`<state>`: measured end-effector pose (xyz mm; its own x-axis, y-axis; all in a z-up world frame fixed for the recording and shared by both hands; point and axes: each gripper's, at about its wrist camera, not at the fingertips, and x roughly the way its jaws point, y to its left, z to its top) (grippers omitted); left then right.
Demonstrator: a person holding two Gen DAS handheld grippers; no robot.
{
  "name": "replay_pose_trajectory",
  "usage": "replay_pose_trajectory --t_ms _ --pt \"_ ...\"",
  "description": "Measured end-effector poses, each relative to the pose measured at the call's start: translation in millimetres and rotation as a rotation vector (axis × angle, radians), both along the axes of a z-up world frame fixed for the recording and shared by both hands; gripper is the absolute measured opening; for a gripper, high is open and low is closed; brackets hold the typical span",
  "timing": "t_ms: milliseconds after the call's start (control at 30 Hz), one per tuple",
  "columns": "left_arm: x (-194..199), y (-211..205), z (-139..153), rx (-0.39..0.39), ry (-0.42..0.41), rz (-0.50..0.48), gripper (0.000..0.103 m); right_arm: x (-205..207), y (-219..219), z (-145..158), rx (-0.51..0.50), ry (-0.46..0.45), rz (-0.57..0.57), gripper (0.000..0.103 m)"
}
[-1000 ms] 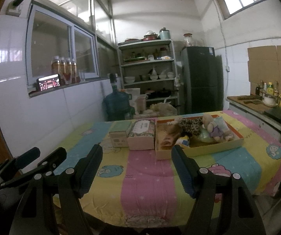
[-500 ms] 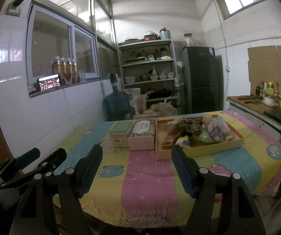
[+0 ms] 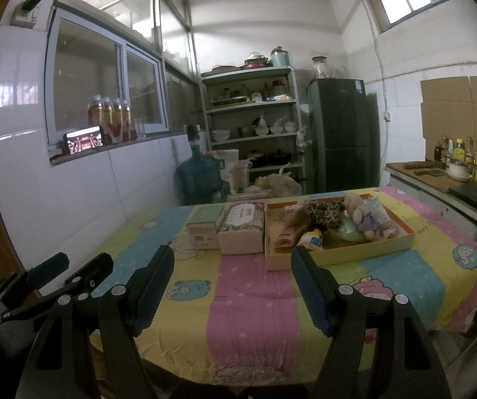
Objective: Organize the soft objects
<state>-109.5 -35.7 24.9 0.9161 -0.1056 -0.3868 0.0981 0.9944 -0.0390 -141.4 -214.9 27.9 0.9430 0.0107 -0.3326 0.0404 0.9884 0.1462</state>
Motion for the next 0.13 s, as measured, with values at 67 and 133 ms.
replay_pose_trajectory --t_ms 67,133 --pt "-1.1 1.6 -0.3 0.003 -0.001 0.003 0.064 0.4 -0.3 0.1 0.002 0.002 0.001 0.075" --pt "-1.7 2.9 -1.1 0.0 0.001 0.004 0.064 1.2 0.3 0.6 0.006 0.005 0.003 0.075"
